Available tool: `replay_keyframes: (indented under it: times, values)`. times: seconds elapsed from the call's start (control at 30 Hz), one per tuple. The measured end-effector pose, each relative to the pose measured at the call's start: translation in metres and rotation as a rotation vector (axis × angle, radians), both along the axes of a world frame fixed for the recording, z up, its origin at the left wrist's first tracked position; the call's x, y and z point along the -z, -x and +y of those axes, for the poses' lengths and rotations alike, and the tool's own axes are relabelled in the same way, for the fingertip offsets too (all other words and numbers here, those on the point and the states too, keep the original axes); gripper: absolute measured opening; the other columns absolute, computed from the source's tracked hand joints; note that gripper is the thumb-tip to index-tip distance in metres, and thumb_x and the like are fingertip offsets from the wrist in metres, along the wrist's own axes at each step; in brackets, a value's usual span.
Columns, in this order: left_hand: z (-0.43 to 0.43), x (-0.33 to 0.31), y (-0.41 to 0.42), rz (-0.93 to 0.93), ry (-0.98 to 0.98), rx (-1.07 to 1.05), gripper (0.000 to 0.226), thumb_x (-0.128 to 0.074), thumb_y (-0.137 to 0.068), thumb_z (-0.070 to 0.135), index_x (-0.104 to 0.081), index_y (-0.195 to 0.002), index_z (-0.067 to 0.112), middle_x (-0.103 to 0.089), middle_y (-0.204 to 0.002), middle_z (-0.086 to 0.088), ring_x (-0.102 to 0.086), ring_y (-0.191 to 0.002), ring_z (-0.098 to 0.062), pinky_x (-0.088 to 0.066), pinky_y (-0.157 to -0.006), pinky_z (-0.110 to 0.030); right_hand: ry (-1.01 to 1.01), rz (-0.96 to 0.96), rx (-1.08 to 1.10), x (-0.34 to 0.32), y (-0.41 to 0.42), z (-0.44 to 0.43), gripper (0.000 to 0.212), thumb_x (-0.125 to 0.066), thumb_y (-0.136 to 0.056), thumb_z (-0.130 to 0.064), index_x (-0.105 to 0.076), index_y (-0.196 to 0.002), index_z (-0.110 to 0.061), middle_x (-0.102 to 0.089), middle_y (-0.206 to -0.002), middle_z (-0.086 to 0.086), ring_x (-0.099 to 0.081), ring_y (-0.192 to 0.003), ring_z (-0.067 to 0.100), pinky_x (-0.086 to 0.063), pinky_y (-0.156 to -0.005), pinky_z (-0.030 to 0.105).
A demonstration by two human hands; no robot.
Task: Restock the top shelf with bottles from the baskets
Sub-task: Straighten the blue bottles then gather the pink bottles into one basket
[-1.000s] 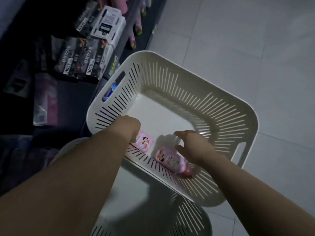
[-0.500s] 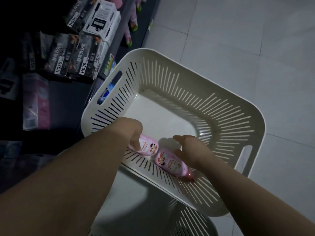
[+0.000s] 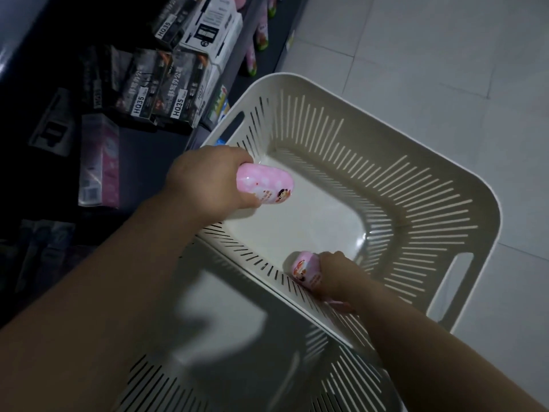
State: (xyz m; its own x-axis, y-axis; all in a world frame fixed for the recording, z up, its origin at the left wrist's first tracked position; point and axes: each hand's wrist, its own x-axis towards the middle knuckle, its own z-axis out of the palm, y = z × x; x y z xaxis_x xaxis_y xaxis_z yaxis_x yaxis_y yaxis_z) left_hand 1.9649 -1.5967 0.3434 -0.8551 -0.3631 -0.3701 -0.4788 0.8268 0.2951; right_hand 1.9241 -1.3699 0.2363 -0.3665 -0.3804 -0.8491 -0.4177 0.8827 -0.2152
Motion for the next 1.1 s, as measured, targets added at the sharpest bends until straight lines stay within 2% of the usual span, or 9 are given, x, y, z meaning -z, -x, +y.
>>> replay_keyframes:
  times: [0.1, 0.27, 0.43, 0.53, 0.63, 0.77, 0.93, 1.03, 1.1]
  values:
    - [0.005, -0.012, -0.011, 0.057, 0.010, -0.046, 0.049, -0.079, -0.064, 0.053, -0.065, -0.105, 0.030, -0.068, -0.097, 0.007, -0.062, -0.088, -0.020, -0.044, -0.073, -0.028, -0.013, -0.016, -0.051, -0.008, 0.002, -0.002, 0.048, -0.054, -0.094, -0.024, -0.041, -0.136, -0.005, -0.047, -0.130, 0.019, -0.043, -0.123, 0.031, -0.043, -0.098, 0.033]
    - [0.013, -0.057, -0.023, 0.161, 0.013, -0.134, 0.051, -0.081, -0.061, 0.052, -0.063, -0.105, 0.033, -0.068, -0.097, 0.008, -0.062, -0.088, -0.019, -0.047, -0.073, -0.029, -0.003, 0.084, -0.021, -0.051, 0.022, -0.008, 0.058, -0.075, -0.076, -0.029, -0.045, -0.122, -0.010, -0.052, -0.120, 0.011, -0.056, -0.106, 0.028, -0.045, -0.078, 0.031]
    - [0.025, -0.139, -0.042, 0.247, 0.090, -0.204, 0.056, -0.081, -0.057, 0.057, -0.059, -0.102, 0.032, -0.067, -0.096, 0.009, -0.061, -0.086, -0.017, -0.047, -0.071, -0.030, 0.095, 0.183, -0.118, -0.142, 0.039, -0.025, 0.054, -0.070, -0.076, -0.043, -0.054, -0.115, -0.008, -0.065, -0.109, 0.012, -0.064, -0.095, 0.029, -0.048, -0.069, 0.029]
    - [0.034, -0.202, -0.068, 0.262, 0.152, -0.267, 0.060, -0.079, -0.054, 0.064, -0.060, -0.099, 0.032, -0.067, -0.095, 0.009, -0.061, -0.087, -0.018, -0.043, -0.068, -0.029, 0.164, 0.099, -0.089, -0.215, 0.038, -0.032, 0.049, -0.073, -0.077, -0.035, -0.056, -0.108, 0.000, -0.070, -0.088, 0.018, -0.071, -0.067, 0.028, -0.057, -0.051, 0.033]
    - [0.045, -0.262, -0.108, 0.264, 0.197, -0.355, 0.059, -0.081, -0.049, 0.066, -0.061, -0.094, 0.033, -0.063, -0.089, 0.011, -0.059, -0.085, -0.016, -0.049, -0.071, -0.032, 0.240, 0.129, -0.212, -0.290, 0.033, -0.035, 0.044, -0.076, -0.075, -0.036, -0.062, -0.098, -0.001, -0.068, -0.071, 0.013, -0.062, -0.043, 0.016, -0.050, -0.039, 0.025]
    - [0.062, -0.334, -0.168, 0.287, 0.184, -0.451, 0.054, -0.085, -0.050, 0.054, -0.064, -0.096, 0.035, -0.064, -0.094, 0.012, -0.058, -0.086, -0.015, -0.052, -0.075, -0.036, 0.374, 0.211, -0.388, -0.384, 0.006, -0.044, 0.030, -0.071, -0.072, -0.035, -0.066, -0.087, -0.010, -0.072, -0.072, 0.010, -0.066, -0.048, 0.019, -0.051, -0.040, 0.026]
    - [0.082, -0.411, -0.241, 0.343, 0.226, -0.548, 0.051, -0.086, -0.054, 0.047, -0.066, -0.098, 0.032, -0.059, -0.092, 0.013, -0.055, -0.088, -0.011, -0.047, -0.074, -0.028, 0.537, 0.247, -0.570, -0.482, -0.052, -0.058, 0.030, -0.072, -0.072, -0.033, -0.062, -0.094, -0.015, -0.066, -0.080, 0.003, -0.063, -0.051, 0.015, -0.047, -0.040, 0.022]
    - [0.095, -0.452, -0.284, 0.362, 0.289, -0.586, 0.053, -0.087, -0.054, 0.046, -0.067, -0.100, 0.031, -0.056, -0.093, 0.012, -0.053, -0.088, -0.010, -0.046, -0.076, -0.028, 0.643, 0.310, -0.701, -0.533, -0.091, -0.063, 0.035, -0.075, -0.069, -0.035, -0.066, -0.097, -0.017, -0.069, -0.089, 0.002, -0.066, -0.072, 0.017, -0.057, -0.057, 0.033]
    - [0.103, -0.476, -0.316, 0.361, 0.327, -0.619, 0.053, -0.086, -0.054, 0.046, -0.066, -0.101, 0.030, -0.057, -0.094, 0.011, -0.055, -0.090, -0.012, -0.048, -0.079, -0.031, 0.731, 0.344, -0.774, -0.564, -0.119, -0.066, 0.037, -0.078, -0.067, -0.035, -0.067, -0.097, -0.018, -0.069, -0.090, 0.001, -0.063, -0.072, 0.015, -0.055, -0.063, 0.033]
